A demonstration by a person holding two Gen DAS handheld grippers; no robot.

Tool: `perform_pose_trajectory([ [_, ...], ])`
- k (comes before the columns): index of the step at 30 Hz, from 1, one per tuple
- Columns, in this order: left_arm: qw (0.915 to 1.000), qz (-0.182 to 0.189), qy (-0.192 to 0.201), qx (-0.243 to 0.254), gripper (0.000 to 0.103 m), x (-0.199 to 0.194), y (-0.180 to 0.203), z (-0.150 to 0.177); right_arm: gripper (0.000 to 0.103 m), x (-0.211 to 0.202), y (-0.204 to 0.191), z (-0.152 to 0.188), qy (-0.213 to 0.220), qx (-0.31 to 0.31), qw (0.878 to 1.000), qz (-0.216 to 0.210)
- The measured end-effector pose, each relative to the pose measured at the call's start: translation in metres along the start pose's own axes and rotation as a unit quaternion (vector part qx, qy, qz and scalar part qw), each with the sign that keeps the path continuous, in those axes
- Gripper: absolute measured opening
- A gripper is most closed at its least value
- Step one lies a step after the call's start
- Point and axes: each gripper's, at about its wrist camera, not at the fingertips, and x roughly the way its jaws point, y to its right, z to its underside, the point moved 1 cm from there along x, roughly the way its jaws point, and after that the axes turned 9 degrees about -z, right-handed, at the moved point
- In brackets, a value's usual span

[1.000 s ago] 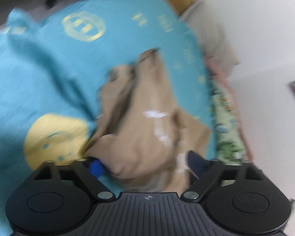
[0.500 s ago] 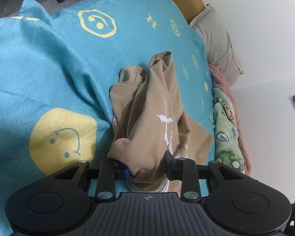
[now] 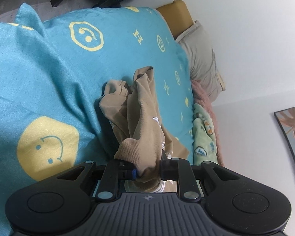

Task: Fold clothes
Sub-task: 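Carry the held shirt with both grippers onto the green blanket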

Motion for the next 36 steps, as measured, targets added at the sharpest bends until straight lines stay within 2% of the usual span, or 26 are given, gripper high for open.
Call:
perform_pose_trajectory([
  [1,1.0,-0.002,-0.001,-0.007,0.021,-0.001,-0.003,-0.001,0.078,-0.004,0.001,-0.003,0.014,0.0,1.0,0.006],
  [5,0.9994,-0.008,-0.011,-0.033,0.021,0.004,-0.011,-0.005,0.07,-0.01,0.004,-0.007,0.041,-0.001,0.999,0.023],
  [16,0.9978,-0.021,-0.027,-0.057,0.023,0.009,-0.028,-0.009,0.04,-0.014,0.004,-0.009,0.051,-0.045,0.997,0.047],
  [22,0.9983,-0.02,-0.022,-0.051,0.023,0.007,-0.026,-0.01,0.034,-0.016,-0.004,-0.008,0.057,-0.074,0.994,0.05],
  [28,0.9998,-0.005,-0.003,-0.021,0.021,-0.007,-0.015,-0.006,0.028,-0.021,-0.016,-0.005,0.068,-0.099,0.992,0.041],
  [33,0.9998,0.021,-0.001,-0.004,0.02,-0.035,0.005,0.003,0.025,-0.046,-0.03,0.001,0.084,-0.103,0.991,0.011],
  [36,0.9984,0.046,-0.026,-0.019,0.02,-0.05,0.02,0.009,0.025,-0.073,-0.037,0.002,0.1,-0.084,0.991,-0.016],
])
